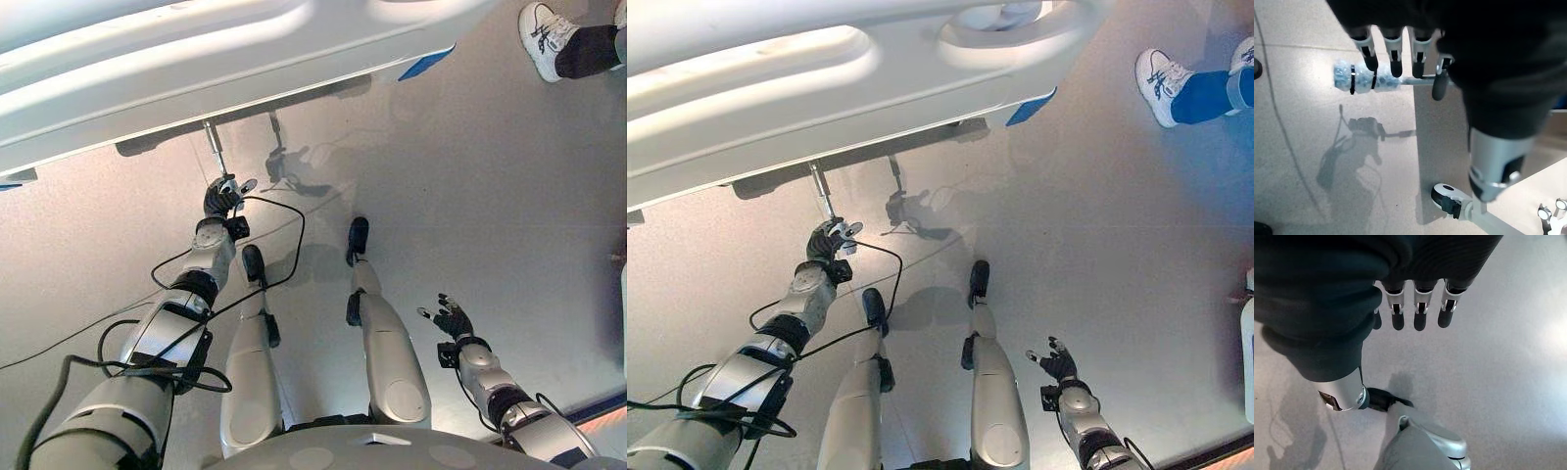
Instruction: Raise the hospital bed
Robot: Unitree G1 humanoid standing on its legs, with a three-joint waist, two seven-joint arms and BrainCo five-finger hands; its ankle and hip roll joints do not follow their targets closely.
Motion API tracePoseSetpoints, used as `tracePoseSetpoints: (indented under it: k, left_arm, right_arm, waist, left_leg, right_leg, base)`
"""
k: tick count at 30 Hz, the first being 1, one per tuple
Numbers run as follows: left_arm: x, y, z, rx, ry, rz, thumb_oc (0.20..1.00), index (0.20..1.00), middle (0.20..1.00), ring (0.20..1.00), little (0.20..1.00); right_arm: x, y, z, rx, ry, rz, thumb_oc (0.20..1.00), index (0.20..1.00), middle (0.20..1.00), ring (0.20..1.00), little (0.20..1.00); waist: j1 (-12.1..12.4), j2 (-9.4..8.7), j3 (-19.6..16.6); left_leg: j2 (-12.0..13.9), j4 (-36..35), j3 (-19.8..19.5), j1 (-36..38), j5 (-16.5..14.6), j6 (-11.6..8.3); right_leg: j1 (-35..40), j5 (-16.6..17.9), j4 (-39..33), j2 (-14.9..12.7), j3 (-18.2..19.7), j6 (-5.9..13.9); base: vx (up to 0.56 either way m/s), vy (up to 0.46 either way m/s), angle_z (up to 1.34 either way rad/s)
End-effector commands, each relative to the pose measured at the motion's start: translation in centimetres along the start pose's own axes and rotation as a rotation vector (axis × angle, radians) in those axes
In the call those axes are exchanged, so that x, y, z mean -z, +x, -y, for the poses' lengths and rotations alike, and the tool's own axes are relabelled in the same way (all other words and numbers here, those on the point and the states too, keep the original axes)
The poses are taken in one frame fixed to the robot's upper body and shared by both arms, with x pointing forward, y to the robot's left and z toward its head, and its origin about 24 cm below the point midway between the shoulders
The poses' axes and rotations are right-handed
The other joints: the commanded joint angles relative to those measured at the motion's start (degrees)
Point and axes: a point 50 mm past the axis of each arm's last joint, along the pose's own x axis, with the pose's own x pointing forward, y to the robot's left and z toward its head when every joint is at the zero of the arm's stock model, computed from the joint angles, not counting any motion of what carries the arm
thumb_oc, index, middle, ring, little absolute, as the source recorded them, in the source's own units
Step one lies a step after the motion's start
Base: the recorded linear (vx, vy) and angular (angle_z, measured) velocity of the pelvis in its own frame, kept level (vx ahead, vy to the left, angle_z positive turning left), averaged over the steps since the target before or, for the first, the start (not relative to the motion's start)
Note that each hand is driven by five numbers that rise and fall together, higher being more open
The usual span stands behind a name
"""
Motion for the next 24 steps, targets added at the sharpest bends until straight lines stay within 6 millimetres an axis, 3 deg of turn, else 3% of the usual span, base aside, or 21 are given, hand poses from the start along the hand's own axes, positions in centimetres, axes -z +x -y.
tracePoseSetpoints:
  k: [1, 8, 9, 10, 11, 15, 16, 17, 24]
  left_arm:
    - [-3.2, 1.1, -1.6, -0.064, -0.015, 0.073, 1.0, 1.0, 1.0, 1.0, 1.0]
    - [-2.7, 1.1, -2.5, -0.093, -0.006, 0.048, 1.0, 1.0, 1.0, 1.0, 1.0]
    - [-2.7, 1.1, -2.7, -0.102, -0.006, 0.043, 1.0, 1.0, 1.0, 1.0, 1.0]
    - [-2.8, 1.1, -2.8, -0.106, -0.009, 0.045, 1.0, 1.0, 1.0, 1.0, 1.0]
    - [-2.6, 1.1, -3.0, -0.113, -0.008, 0.037, 1.0, 1.0, 1.0, 1.0, 1.0]
    - [-2.8, 1.2, -3.5, -0.129, -0.004, 0.036, 1.0, 1.0, 1.0, 1.0, 1.0]
    - [-2.9, 1.2, -3.7, -0.137, -0.002, 0.036, 1.0, 1.0, 1.0, 1.0, 1.0]
    - [-3.0, 1.2, -3.9, -0.145, -0.003, 0.038, 1.0, 1.0, 1.0, 1.0, 1.0]
    - [-3.5, 1.3, -4.5, -0.172, -0.015, 0.041, 1.0, 1.0, 1.0, 1.0, 1.0]
  right_arm:
    - [0.9, -0.5, 0.7, 0.014, 0.016, -0.008, 1.0, 1.0, 1.0, 1.0, 1.0]
    - [-0.2, -0.2, 0.5, 0.003, 0.02, 0.032, 1.0, 1.0, 1.0, 1.0, 1.0]
    - [-0.2, -0.2, 0.5, 0.004, 0.02, 0.035, 1.0, 1.0, 1.0, 1.0, 1.0]
    - [-0.4, -0.1, 0.6, 0.004, 0.022, 0.041, 1.0, 1.0, 1.0, 1.0, 1.0]
    - [-0.4, -0.1, 0.6, 0.005, 0.023, 0.042, 1.0, 1.0, 1.0, 1.0, 1.0]
    - [-0.8, -0.1, 0.5, 0.006, 0.024, 0.055, 1.0, 1.0, 1.0, 1.0, 1.0]
    - [-0.9, 0.0, 0.6, 0.009, 0.027, 0.062, 1.0, 1.0, 1.0, 1.0, 1.0]
    - [-1.1, 0.0, 0.7, 0.009, 0.026, 0.066, 1.0, 1.0, 1.0, 1.0, 1.0]
    - [-1.6, 0.0, 1.0, 0.014, 0.031, 0.096, 1.0, 1.0, 1.0, 1.0, 1.0]
  waist:
    - [0.25, -2.49, 0.3]
    - [0.07, -3.36, 0.68]
    - [0.2, -3.19, 0.39]
    - [-0.06, -3.53, 0.78]
    - [0.08, -3.34, 0.49]
    - [-0.11, -3.67, 0.73]
    - [-0.38, -4.13, 1.2]
    - [-0.26, -3.99, 0.91]
    - [-0.6, -4.78, 1.6]
  left_leg:
    - [-4.2, -3.68, -2.6, -6.67, 7.5, 4.83]
    - [-4.27, -3.68, -2.53, -7.51, 7.42, 4.95]
    - [-3.82, -3.68, -2.94, -7.02, 5.84, 4.59]
    - [-4.18, -3.68, -2.51, -7.86, 7.43, 4.99]
    - [-3.77, -3.68, -2.99, -7.47, 5.91, 4.65]
    - [-3.7, -3.68, -3.0, -8.04, 5.98, 4.68]
    - [-4.08, -3.68, -2.48, -8.81, 7.57, 5.04]
    - [-3.72, -3.68, -2.96, -8.55, 6.04, 4.67]
    - [-3.56, -3.68, -3.48, -10.42, 6.16, 4.76]
  right_leg:
    - [-4.77, 3.88, 0.46, 2.4, -0.13, 2.62]
    - [-5.95, 4.24, 0.38, 2.62, 0.19, 2.62]
    - [-5.46, 3.09, 0.28, 3.05, 0.58, 3.16]
    - [-6.26, 4.22, 0.39, 2.66, 0.25, 2.62]
    - [-5.87, 3.09, 0.3, 3.12, 0.69, 3.1]
    - [-6.62, 3.23, 0.36, 3.29, 0.8, 3.1]
    - [-7.43, 4.38, 0.48, 2.91, 0.43, 2.58]
    - [-7.1, 3.31, 0.32, 3.39, 0.86, 3.14]
    - [-8.81, 3.53, 0.34, 3.47, 0.54, 3.23]
  base:
    - [0.0, 0.0, 0.0]
    - [0.01, 0.001, 0.0]
    - [0.0, 0.0, 0.0]
    - [0.07, 0.011, -0.03]
    - [0.0, 0.009, -0.05]
    - [0.0, 0.005, -0.06]
    - [-0.01, -0.004, -0.05]
    - [-0.01, -0.013, -0.04]
    - [0.01, -0.004, -0.02]
